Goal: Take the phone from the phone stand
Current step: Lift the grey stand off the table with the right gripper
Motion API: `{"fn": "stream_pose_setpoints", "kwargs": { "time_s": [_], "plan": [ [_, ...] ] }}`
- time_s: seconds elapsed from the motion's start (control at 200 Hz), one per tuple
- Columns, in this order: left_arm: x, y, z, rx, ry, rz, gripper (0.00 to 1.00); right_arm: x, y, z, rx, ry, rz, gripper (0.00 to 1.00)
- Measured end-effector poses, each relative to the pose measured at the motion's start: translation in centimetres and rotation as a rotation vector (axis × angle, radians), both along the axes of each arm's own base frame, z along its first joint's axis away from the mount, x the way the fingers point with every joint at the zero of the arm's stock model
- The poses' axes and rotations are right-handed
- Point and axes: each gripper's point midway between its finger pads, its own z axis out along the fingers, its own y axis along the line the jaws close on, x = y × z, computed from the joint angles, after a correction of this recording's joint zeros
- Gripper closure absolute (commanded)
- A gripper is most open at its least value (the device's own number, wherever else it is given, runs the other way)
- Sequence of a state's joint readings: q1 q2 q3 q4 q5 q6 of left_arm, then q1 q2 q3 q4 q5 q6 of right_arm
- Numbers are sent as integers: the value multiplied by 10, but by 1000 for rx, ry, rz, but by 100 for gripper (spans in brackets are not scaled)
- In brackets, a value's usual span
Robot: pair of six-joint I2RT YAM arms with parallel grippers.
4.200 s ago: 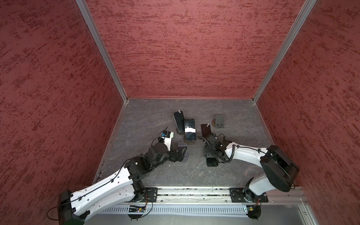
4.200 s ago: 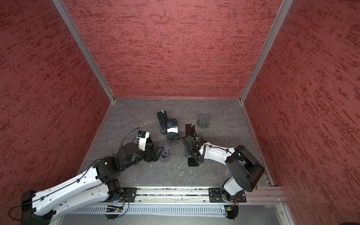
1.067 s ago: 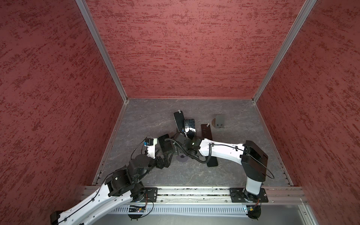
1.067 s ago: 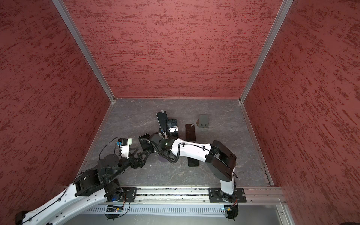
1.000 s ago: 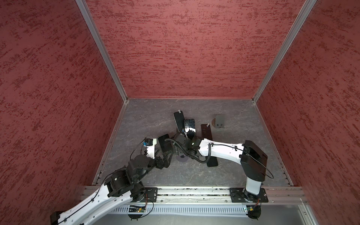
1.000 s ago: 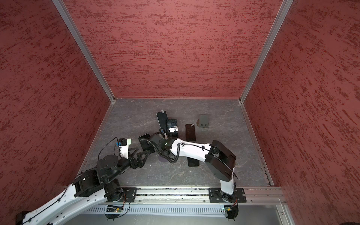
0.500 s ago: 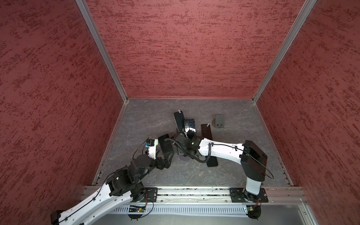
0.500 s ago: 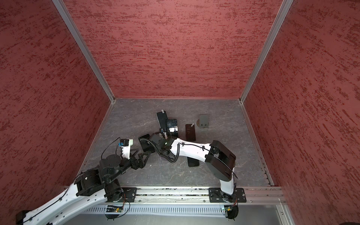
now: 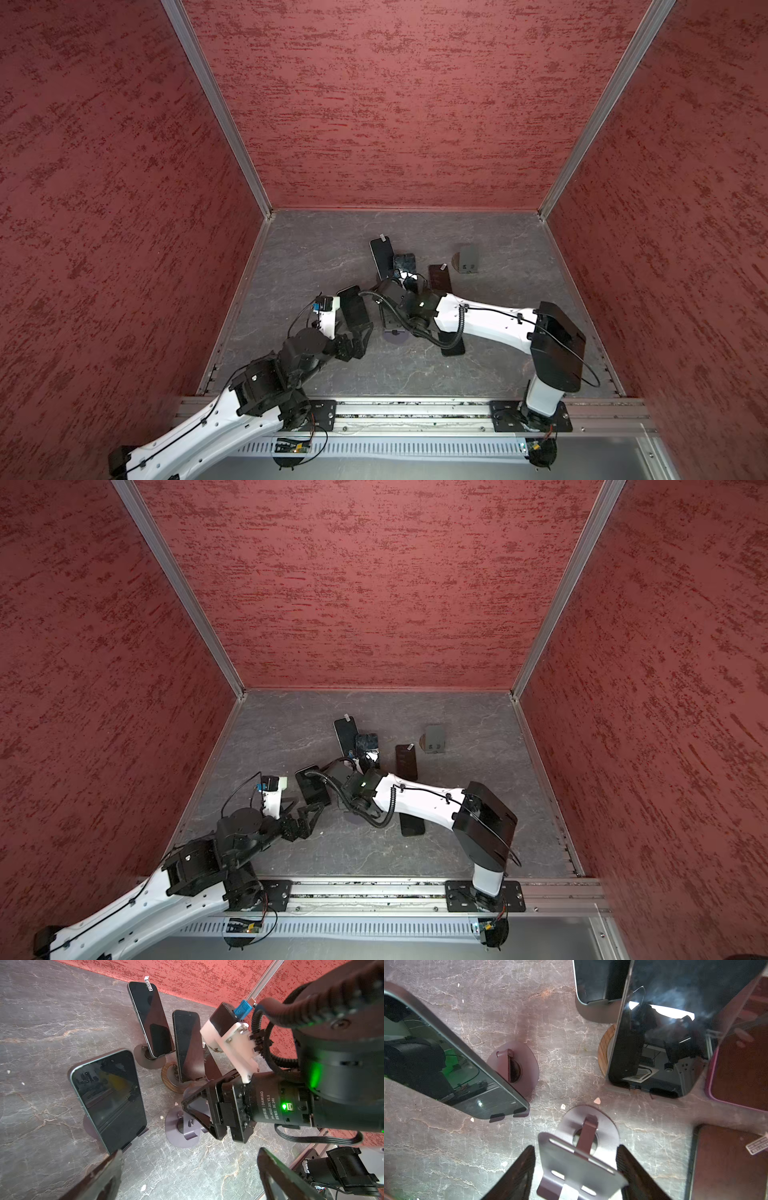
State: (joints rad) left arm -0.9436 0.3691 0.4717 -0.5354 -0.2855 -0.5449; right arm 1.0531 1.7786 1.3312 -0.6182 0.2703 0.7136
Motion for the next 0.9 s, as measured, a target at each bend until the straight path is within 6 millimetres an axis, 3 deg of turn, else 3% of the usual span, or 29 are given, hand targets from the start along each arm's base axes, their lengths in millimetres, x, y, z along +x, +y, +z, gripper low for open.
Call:
{"fn": "stream_pose_setpoints", "kwargs": {
  "time_s": [0.21,0.591,0.681,0.757,0.817,0.902],
  "plan": [
    [1,-2,0,1,1,-1,0,0,-2,-3,-5,9,-18,1],
    [1,-2,0,4,-1,-2,0,3,-5,-18,-87,40,-108,1],
    [1,-2,1,1,-5,-2,1,3,-8,-17,-96,35,-130,2],
    [1,-1,2,0,-10,-3,0,3,-10,-17,-95,37,-145,10],
    [1,-1,3,-2,-15,-5,0,3,-10,-17,-95,38,-153,23],
    [0,0,4,-2,-22,-7,0,3,-10,-19,-90,42,-169,28]
  ]
}}
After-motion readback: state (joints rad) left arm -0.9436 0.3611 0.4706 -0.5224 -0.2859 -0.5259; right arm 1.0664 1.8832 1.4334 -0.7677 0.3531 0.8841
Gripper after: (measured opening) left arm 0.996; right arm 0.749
